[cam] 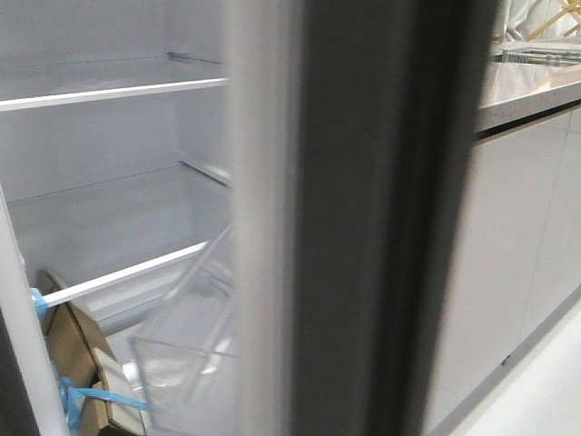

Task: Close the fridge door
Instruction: 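Keep pushing the grey door shut against the fridge body with both grippers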

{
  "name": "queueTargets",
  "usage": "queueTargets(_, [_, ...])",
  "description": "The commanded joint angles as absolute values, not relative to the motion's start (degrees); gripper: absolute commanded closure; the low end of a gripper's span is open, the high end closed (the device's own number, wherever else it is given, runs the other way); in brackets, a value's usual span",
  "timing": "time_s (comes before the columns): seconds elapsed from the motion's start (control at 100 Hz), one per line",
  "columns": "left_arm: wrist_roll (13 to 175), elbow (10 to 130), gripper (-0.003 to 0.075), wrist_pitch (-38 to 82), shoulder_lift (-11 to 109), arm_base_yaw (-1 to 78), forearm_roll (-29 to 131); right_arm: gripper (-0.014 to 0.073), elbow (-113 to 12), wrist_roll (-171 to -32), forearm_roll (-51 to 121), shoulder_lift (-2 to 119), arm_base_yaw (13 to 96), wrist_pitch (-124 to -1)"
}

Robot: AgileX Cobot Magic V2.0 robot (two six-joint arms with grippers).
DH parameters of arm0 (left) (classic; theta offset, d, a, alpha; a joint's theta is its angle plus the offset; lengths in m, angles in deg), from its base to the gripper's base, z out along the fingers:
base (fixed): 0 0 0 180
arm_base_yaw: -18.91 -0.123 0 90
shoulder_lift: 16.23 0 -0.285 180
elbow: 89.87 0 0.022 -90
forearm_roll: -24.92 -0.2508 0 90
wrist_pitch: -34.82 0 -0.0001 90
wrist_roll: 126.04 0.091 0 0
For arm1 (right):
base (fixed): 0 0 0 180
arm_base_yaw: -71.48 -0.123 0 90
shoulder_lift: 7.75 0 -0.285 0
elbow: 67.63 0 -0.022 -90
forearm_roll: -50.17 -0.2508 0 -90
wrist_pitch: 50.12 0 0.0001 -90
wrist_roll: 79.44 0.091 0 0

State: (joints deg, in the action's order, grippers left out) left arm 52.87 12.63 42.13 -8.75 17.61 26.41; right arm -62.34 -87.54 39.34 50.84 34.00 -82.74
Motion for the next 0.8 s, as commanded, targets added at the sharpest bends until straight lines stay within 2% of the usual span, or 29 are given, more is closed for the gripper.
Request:
queueTargets(0.0, [52.6, 10.6, 0.074, 46.3, -9.3, 17.9, 26.6, 0.0638, -66.0, -88.9, 37.9, 54.5, 31.0, -77.8])
queueTargets(0.37, [52.6, 10.6, 0.074, 46.3, -9.3, 17.9, 26.6, 0.0638, -77.9, -91.1, 37.9, 73.3, 28.3, -71.4])
queueTargets(0.79, [52.6, 10.6, 0.074, 46.3, -9.3, 17.9, 26.6, 0.0638, -98.2, -91.9, 37.9, 95.2, 28.3, -68.8])
